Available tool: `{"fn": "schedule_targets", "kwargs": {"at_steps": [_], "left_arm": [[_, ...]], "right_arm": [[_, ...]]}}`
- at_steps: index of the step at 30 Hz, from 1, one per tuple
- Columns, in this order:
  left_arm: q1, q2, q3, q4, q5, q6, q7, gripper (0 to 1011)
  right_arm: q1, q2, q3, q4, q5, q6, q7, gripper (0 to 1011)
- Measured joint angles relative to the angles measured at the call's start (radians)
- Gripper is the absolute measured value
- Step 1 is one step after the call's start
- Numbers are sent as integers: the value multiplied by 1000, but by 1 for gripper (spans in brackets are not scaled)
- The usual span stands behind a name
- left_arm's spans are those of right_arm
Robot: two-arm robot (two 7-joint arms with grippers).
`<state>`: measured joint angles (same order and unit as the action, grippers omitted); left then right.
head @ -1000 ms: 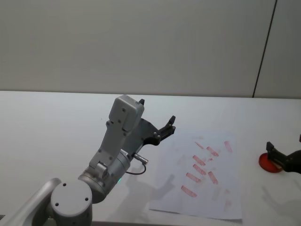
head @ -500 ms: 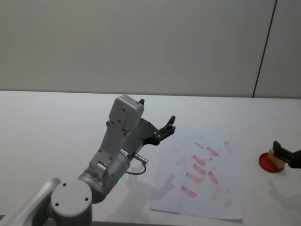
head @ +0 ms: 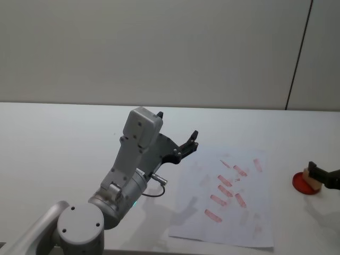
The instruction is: Use the one hand to pick up the stamp and affix it onto the A4 paper.
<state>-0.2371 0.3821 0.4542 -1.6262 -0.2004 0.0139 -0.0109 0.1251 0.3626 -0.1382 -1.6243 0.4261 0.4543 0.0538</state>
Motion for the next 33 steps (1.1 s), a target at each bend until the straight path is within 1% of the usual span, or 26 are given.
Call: {"fn": "schedule_targets", "kwargs": {"at_steps": [7, 12, 23, 33], "left_arm": [[0, 0, 0, 0, 0, 0, 0, 1002], [0, 0, 0, 0, 0, 0, 0, 1002], [0, 0, 0, 0, 0, 0, 0, 1002], [0, 0, 0, 0, 0, 0, 0, 1002]], "right_arm": [[33, -13, -6, 42, -8, 27, 8, 1001], [59, -23, -11, 73, -21, 45, 13, 1001], [100, -41, -23, 129, -53, 64, 25, 1001], [133, -59, -36, 184, -77, 69, 33, 1001]]}}
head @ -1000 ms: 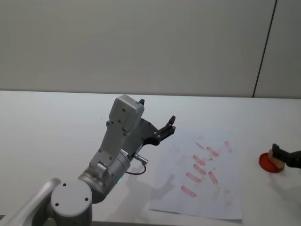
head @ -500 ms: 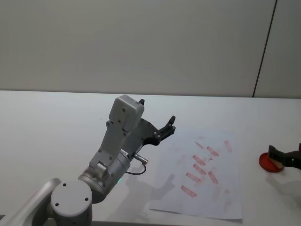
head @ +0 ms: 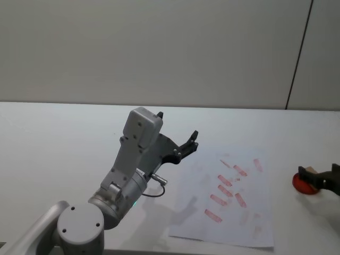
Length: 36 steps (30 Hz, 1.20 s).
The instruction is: Use the one hand to pick up the stamp and affix it onto the A4 paper.
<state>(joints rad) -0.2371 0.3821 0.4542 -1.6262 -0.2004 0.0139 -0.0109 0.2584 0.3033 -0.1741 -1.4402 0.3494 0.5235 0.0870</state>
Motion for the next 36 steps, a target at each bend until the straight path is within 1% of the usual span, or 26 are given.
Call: {"fn": "schedule_targets", "kwargs": {"at_steps": [13, 36], "left_arm": [[0, 0, 0, 0, 0, 0, 0, 1002], [0, 0, 0, 0, 0, 0, 0, 1002]], "right_arm": [[30, -19, -11, 55, -19, 2, 5, 1001], [50, -32, -17, 90, -35, 11, 13, 1001]]}}
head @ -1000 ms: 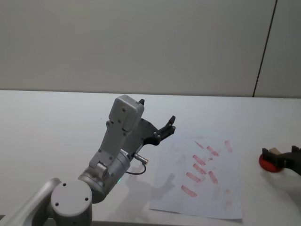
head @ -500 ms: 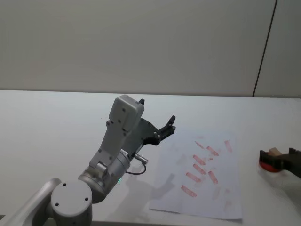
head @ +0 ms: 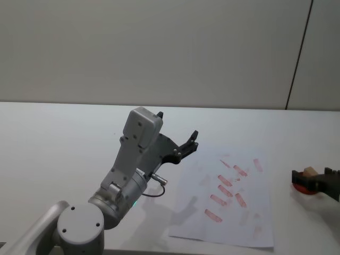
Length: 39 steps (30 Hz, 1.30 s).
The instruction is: Use the one hand to pick up the stamp and affix it onto the A4 paper.
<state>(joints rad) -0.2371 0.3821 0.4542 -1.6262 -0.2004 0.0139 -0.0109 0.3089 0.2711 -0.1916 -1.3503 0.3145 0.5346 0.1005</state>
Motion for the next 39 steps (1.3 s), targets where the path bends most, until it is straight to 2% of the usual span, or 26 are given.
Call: {"fn": "schedule_targets", "kwargs": {"at_steps": [9, 10, 17, 18, 22, 23, 27, 39], "left_arm": [[0, 0, 0, 0, 0, 0, 0, 1002], [0, 0, 0, 0, 0, 0, 0, 1002], [0, 0, 0, 0, 0, 0, 0, 1002], [0, 0, 0, 0, 0, 0, 0, 1002], [0, 0, 0, 0, 0, 0, 0, 1002], [0, 0, 0, 0, 0, 0, 0, 1002], [0, 0, 0, 0, 0, 0, 0, 1002], [0, 0, 0, 0, 0, 0, 0, 1002]], "right_arm": [[2, -1, -1, 4, -2, 1, 1, 823], [3, -1, -1, 5, -2, 1, 1, 768], [4, -2, -1, 6, -3, 1, 2, 560], [4, -2, -1, 6, -3, 1, 2, 503], [4, -3, -1, 7, -4, 1, 2, 418], [4, -3, -1, 7, -4, 1, 2, 358], [5, -3, -1, 7, -4, 1, 3, 245], [5, -3, -1, 8, -4, 1, 3, 224]]}}
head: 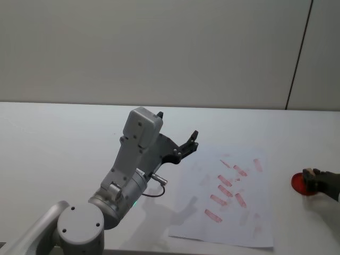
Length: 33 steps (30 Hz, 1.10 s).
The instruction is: Use the one hand to pick up the stamp and affix it onto the A4 paper.
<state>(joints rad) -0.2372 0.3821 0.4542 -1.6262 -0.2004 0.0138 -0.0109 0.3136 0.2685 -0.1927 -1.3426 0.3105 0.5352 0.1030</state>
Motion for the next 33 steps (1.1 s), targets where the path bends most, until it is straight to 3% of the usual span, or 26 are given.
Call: {"fn": "schedule_targets", "kwargs": {"at_steps": [13, 33], "left_arm": [[0, 0, 0, 0, 0, 0, 0, 1002], [0, 0, 0, 0, 0, 0, 0, 1002]], "right_arm": [[-3, 1, 0, -1, -2, 0, 3, 224], [28, 18, 2, -30, -63, 54, 100, 224]]}}
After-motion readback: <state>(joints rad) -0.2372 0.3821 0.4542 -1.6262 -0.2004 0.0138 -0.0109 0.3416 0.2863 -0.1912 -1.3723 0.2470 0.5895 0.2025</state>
